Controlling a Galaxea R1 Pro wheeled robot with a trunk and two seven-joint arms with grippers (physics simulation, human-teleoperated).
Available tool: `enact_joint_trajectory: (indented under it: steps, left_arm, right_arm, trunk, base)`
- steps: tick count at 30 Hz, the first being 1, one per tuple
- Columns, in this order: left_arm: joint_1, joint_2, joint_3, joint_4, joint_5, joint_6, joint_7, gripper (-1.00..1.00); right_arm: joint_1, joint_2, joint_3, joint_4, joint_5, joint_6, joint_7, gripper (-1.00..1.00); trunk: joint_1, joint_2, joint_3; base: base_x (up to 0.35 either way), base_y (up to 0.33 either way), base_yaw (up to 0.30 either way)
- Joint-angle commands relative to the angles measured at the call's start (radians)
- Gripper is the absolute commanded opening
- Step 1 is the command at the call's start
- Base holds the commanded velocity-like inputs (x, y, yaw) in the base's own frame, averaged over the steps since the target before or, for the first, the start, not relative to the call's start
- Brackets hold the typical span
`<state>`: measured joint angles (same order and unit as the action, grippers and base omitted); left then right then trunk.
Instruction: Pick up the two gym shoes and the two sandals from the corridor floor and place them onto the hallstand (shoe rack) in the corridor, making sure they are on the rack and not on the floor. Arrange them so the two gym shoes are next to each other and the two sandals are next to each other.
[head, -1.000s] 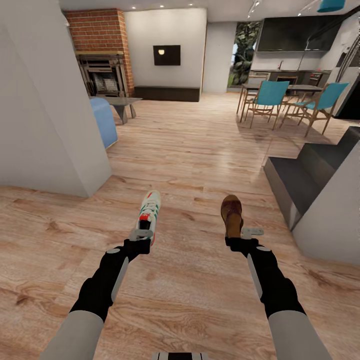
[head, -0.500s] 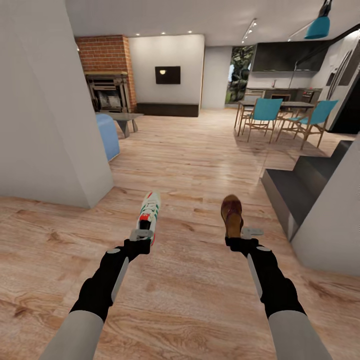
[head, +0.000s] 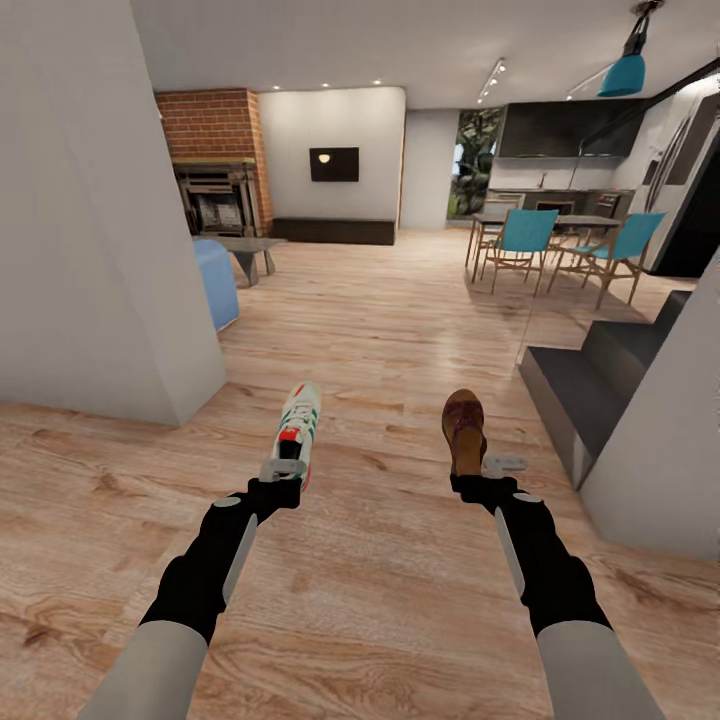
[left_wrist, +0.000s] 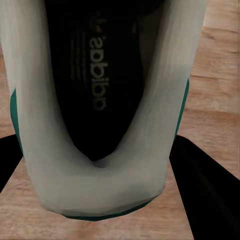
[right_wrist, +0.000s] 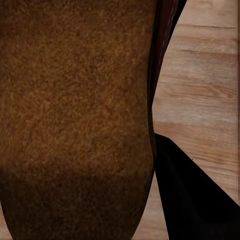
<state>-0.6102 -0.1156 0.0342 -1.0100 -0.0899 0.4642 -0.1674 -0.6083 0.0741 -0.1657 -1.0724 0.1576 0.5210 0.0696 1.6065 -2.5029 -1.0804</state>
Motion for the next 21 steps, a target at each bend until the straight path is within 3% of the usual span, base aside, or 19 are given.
enact_joint_trajectory:
  steps: [1,16,21]
  left_arm:
    - [0.000,-0.001,0.004,-0.002,-0.010,0.005,-0.007,-1.00]
    - [0.000,-0.001,0.003,-0.002,-0.007,0.004,-0.009,-1.00]
    - [0.000,-0.001,0.003,-0.002,-0.007,0.004,-0.009,-1.00]
  right_arm:
    - [-0.001,0.001,-0.003,-0.001,0.008,0.005,0.005,-1.00]
    - [-0.001,0.001,-0.003,-0.001,0.008,0.005,0.006,-1.00]
    - [-0.001,0.001,-0.003,-0.001,0.008,0.005,0.006,-1.00]
  trunk:
    - [0.000,0.000,0.000]
    - [0.000,0.000,0.013]
    - [0.000,0.000,0.017]
  base:
    - [0.000,0.000,-0.168]
    - [-0.001,0.001,-0.237]
    - [-0.130,0.137,-0.251]
